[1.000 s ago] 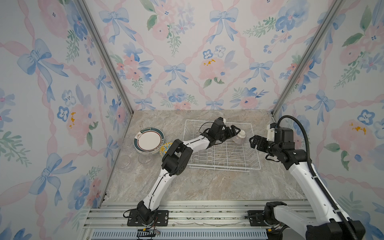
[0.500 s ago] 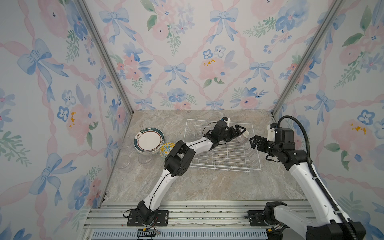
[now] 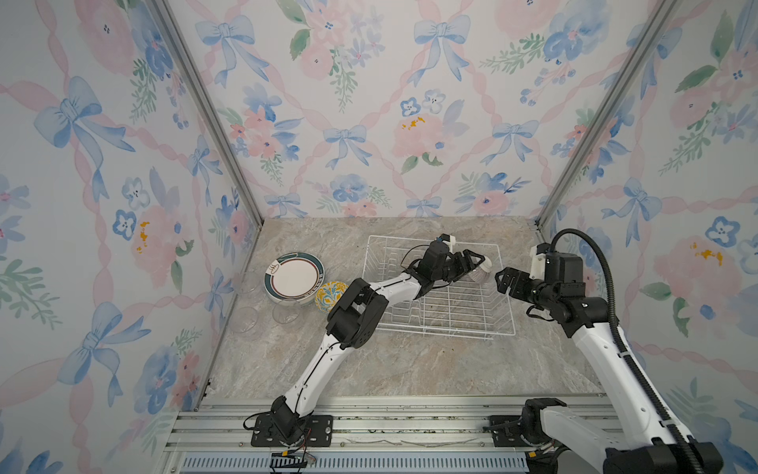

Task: Unload the mixed dishes from the dish rack
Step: 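Tilt the purple-striped bowl up off the rack wires with the left gripper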

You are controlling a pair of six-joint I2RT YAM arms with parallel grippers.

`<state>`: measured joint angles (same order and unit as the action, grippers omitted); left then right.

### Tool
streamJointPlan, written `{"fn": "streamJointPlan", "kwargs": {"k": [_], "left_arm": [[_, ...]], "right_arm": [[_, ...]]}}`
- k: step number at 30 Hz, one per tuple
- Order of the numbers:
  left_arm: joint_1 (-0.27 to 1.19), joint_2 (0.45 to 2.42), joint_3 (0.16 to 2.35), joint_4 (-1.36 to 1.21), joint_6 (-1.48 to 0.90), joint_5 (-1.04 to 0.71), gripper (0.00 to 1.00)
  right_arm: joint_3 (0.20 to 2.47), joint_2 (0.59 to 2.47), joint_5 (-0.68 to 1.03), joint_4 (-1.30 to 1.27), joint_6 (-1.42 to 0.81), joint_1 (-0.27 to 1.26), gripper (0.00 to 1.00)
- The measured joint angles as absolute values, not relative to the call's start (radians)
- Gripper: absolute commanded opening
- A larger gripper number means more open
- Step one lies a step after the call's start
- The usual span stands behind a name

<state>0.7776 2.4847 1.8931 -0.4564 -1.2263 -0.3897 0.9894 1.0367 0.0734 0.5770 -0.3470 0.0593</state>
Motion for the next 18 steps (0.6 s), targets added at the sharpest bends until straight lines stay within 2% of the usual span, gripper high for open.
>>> {"fn": "streamJointPlan", "kwargs": {"k": [8,12,15,18], "left_arm": [[0.778,2.523,1.902,-0.467,-1.241,-0.382,0.47],[0.778,2.531,1.909,-0.468,-1.242,-0.382,0.43],[0.778,2.531,1.911,-0.473,-1.244,-0.382,0.36],[0.778,2.531,1.915,-0.479,-1.243,-0.382,0.33]], "right_arm": [[0.988,1.037,0.07,0.577,-0.347,0.059,0.97],[0.984,1.037,0.07,0.579,-0.347,0.059,0.97],[0.984,1.037,0.07,0.581,-0.347,0.059,0.97],[0.983,1.037,0.07,0.581,-0.347,0.059,0.97]]}}
